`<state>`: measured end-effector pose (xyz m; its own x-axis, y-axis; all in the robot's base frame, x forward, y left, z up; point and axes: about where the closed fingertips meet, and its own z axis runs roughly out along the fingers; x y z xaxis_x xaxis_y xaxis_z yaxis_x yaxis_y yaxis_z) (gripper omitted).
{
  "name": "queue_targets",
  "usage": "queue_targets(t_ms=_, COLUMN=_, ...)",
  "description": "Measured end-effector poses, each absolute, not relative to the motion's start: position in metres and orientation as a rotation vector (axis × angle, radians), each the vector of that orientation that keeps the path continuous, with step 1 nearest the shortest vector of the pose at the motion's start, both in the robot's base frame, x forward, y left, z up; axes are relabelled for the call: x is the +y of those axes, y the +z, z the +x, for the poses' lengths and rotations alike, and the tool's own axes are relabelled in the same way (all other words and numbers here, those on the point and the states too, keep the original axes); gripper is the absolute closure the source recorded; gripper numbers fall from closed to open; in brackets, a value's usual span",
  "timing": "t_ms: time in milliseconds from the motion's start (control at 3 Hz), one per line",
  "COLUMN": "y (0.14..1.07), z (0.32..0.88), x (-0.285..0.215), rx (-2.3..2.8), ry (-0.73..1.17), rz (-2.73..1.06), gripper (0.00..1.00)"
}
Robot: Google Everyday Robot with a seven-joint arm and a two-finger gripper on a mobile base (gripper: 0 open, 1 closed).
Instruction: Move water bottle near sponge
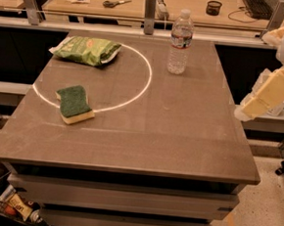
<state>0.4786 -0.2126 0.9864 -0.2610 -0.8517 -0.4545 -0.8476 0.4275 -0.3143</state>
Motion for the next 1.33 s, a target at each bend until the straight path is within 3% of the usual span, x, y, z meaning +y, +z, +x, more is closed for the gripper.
queue_targets(t_ms=1333, y=0.943, z=0.589, x=-0.190, rx=1.836, ry=0.309, rz=-0.945, gripper=0.00)
